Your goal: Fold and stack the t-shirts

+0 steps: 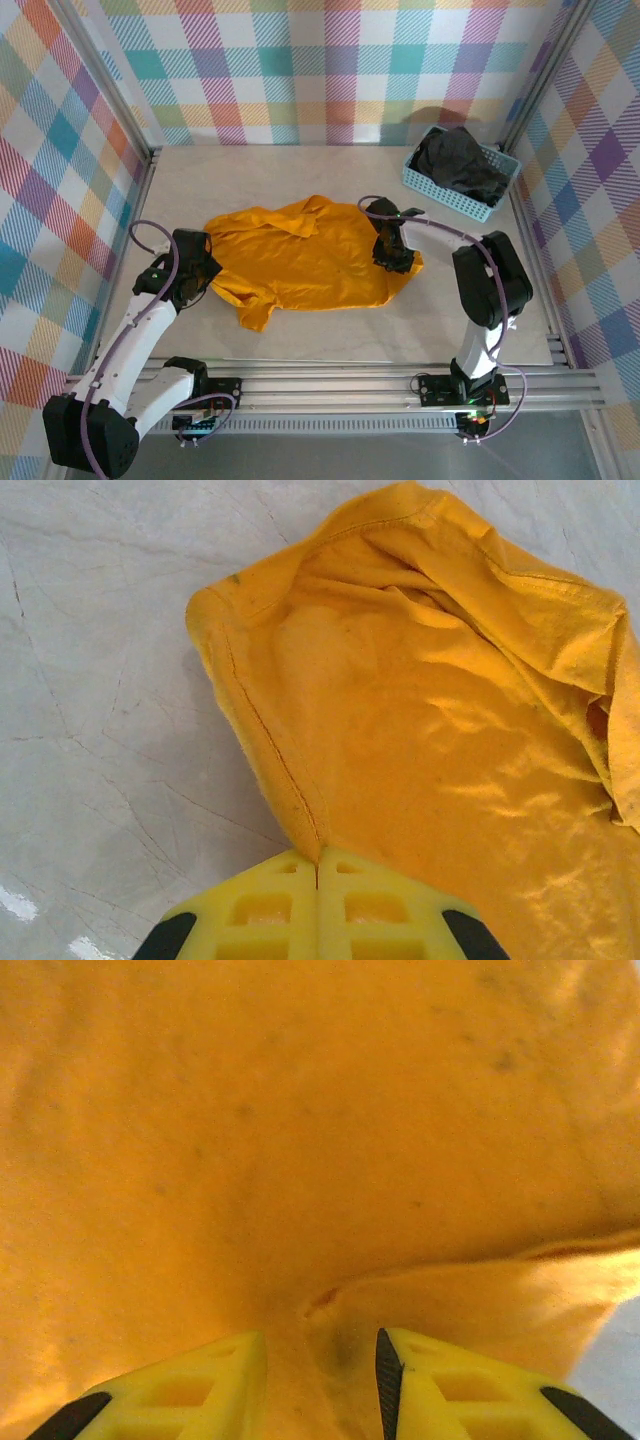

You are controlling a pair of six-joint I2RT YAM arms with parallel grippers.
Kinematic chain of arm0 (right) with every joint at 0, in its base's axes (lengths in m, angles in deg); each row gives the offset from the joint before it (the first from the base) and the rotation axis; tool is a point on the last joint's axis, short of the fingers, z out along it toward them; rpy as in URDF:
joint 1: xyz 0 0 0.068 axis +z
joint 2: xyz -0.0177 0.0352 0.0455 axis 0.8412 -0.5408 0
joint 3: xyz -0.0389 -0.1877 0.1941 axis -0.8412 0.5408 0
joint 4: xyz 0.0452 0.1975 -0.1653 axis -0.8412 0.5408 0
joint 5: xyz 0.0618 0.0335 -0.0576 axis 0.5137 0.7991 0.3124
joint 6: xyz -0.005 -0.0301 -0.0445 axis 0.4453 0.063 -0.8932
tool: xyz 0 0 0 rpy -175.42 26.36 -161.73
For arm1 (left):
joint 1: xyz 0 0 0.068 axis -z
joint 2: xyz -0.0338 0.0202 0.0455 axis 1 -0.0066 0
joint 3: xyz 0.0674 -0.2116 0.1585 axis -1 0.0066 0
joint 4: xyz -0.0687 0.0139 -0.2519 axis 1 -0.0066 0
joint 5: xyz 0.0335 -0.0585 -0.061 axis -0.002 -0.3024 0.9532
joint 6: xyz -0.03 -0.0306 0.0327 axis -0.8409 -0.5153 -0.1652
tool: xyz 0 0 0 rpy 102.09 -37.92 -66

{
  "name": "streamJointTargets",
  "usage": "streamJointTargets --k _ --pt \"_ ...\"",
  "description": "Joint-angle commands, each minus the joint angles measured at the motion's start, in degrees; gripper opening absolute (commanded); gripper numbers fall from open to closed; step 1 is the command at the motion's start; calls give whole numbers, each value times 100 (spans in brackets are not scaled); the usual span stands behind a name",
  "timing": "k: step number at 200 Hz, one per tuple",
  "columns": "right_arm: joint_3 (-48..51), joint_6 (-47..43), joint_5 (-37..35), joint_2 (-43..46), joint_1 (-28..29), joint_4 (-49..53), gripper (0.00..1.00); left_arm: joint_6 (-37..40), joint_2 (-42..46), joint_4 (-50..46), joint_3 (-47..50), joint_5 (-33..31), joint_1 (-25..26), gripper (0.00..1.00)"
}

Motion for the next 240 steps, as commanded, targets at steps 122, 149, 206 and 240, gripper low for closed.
streamJointTargets --k 122,149,206,240 --pt "238 199 -261 9 -2 191 21 78 4 -4 -89 90 -83 0" --pt "264 228 -285 140 -6 202 18 94 3 -22 -85 96 -79 0" --pt "474 258 -358 518 -5 203 8 65 3 30 -49 128 -78 0" --pt "510 191 -358 836 -10 106 0 107 -13 18 -155 236 -83 0"
